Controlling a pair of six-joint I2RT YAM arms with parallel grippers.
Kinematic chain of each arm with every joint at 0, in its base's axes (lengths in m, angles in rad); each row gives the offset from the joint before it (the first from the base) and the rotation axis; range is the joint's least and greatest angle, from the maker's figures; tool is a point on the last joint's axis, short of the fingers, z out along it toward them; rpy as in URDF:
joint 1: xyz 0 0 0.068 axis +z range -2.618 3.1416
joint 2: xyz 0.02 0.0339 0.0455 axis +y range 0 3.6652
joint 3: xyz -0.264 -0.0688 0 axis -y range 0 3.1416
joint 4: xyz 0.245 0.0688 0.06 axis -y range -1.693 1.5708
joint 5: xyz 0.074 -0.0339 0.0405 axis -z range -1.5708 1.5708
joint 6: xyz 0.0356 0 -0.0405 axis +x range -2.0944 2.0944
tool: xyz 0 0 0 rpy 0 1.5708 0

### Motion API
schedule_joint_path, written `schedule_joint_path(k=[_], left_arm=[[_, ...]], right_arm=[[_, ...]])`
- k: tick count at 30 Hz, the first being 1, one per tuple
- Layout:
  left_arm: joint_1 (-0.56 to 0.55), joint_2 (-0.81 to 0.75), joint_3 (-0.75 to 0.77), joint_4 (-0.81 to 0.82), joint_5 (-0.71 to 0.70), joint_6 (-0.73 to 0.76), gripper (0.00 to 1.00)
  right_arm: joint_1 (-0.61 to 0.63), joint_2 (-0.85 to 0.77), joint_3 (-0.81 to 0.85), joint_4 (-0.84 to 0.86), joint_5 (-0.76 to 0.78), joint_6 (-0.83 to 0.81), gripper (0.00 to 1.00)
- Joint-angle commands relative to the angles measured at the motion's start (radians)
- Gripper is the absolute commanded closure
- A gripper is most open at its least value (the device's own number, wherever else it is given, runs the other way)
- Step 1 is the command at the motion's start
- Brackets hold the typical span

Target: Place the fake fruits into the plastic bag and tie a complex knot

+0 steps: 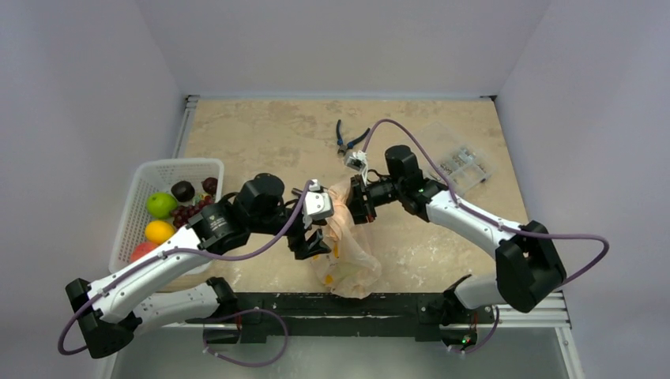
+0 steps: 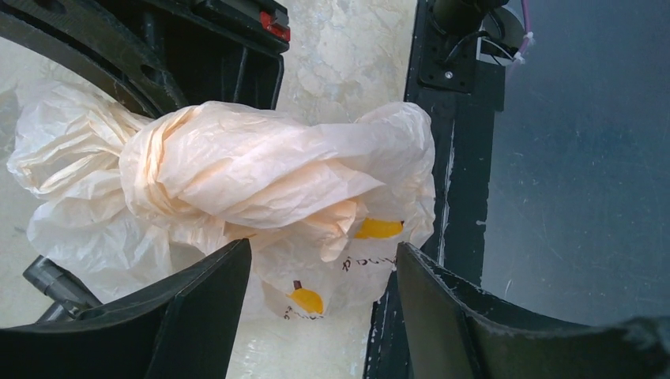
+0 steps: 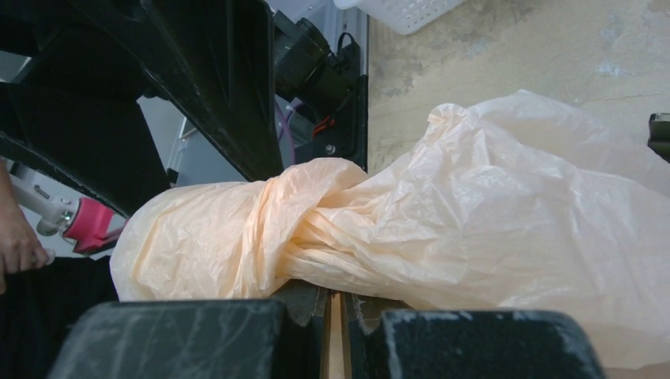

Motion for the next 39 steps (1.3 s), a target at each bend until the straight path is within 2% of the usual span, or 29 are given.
schedule_joint_path(k=[1,7,16,22,27,29,32,39], left_arm=[[-0.02,0.035,0.019,0.077,-0.07,-0.106,0.33],[-0.022,0.071,0.044,0.085,-0.09,-0.179,0.31],[-0.021,0.099,0.071,0.071,-0.15,-0.195,0.37],[-0.021,0.1,0.086,0.053,-0.119,-0.209,0.24],[-0.021,0.11,0.096,0.063,-0.125,-0.229,0.26],[-0.021,0.12,0.105,0.064,-0.128,-0.238,0.3],[-0.021,0.129,0.109,0.06,-0.12,-0.238,0.42],[-0.01,0.082,0.062,0.034,-0.127,-0.192,0.88]], right_arm=[[0.005,-0.042,0.031,0.001,0.02,-0.016,1.0],[0.005,-0.055,0.027,0.0,0.037,-0.017,1.0],[0.005,-0.066,0.016,0.0,0.054,-0.026,1.0],[0.011,-0.07,0.014,-0.017,0.097,-0.047,1.0],[0.016,-0.073,0.014,-0.022,0.121,-0.059,1.0],[0.018,-0.076,0.014,-0.03,0.125,-0.069,1.0],[0.019,-0.082,0.011,-0.04,0.128,-0.079,1.0],[0.016,-0.087,0.022,-0.099,0.099,-0.115,1.0]])
